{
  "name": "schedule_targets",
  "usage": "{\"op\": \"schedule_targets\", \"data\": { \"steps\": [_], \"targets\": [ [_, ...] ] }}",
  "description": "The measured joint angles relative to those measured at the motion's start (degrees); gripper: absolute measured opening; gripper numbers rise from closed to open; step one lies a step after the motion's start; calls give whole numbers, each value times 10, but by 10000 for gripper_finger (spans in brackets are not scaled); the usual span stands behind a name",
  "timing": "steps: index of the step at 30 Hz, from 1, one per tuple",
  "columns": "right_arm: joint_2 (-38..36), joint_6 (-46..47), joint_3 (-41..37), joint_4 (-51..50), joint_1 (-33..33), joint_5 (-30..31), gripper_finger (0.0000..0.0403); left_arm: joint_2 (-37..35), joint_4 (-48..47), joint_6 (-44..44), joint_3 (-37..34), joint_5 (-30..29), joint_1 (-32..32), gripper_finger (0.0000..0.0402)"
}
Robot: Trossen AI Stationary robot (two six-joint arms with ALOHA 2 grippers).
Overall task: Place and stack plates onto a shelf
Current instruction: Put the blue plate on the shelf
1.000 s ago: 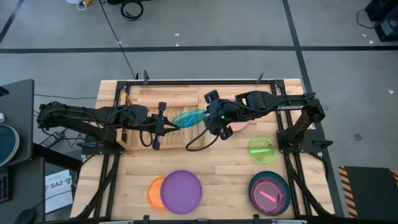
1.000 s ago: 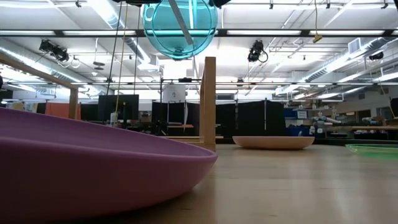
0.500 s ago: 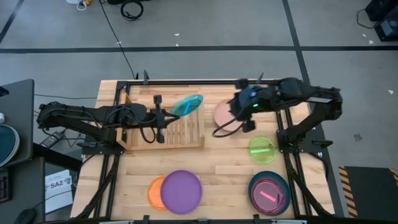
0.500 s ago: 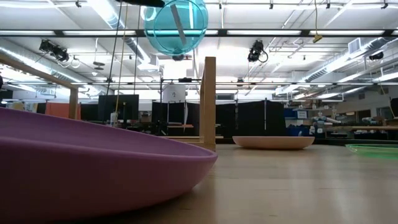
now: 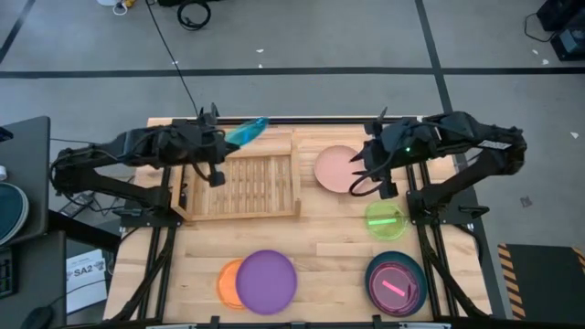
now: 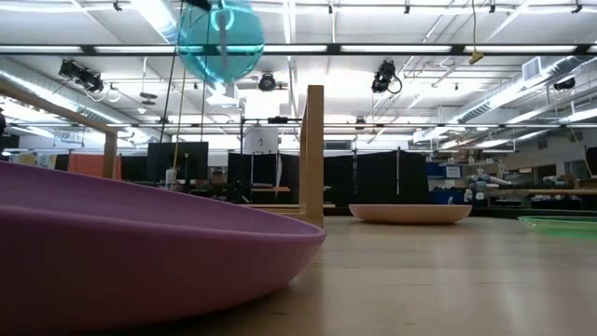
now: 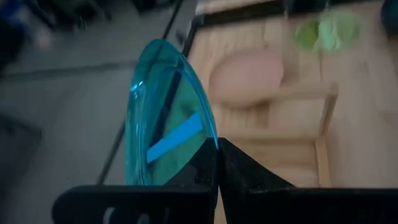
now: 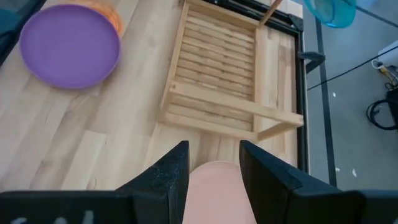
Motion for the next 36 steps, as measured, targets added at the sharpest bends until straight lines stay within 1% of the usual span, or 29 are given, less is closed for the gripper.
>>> {"op": "schedule_targets", "data": {
  "steps": [4,8,12,15,19,22,26,30,36],
  "targets": [
    [-24,3,-91,71,0,0,146,1,-97,-59,-1,-6,11,11],
    [-42,3,-180,130,0,-1,146,12,-142,-116,-29,-7,15,11],
    [-50,9,-249,169,0,-2,146,16,-146,-145,-75,-7,14,11],
    [-50,26,-279,176,0,-2,146,16,-139,-167,-124,-7,14,11],
    [-49,34,-305,177,0,-2,146,17,-138,-206,-194,-6,14,11],
    [-50,34,-312,181,0,-2,146,17,-120,-230,-241,-6,14,11],
    [-50,33,-314,208,0,-2,146,17,-76,-234,-289,-6,14,11],
    [-50,31,-314,228,0,-2,146,17,-49,-233,-316,-4,14,11],
    [-50,28,-314,234,0,-2,146,17,-46,-230,-316,4,13,11]
  ]
}}
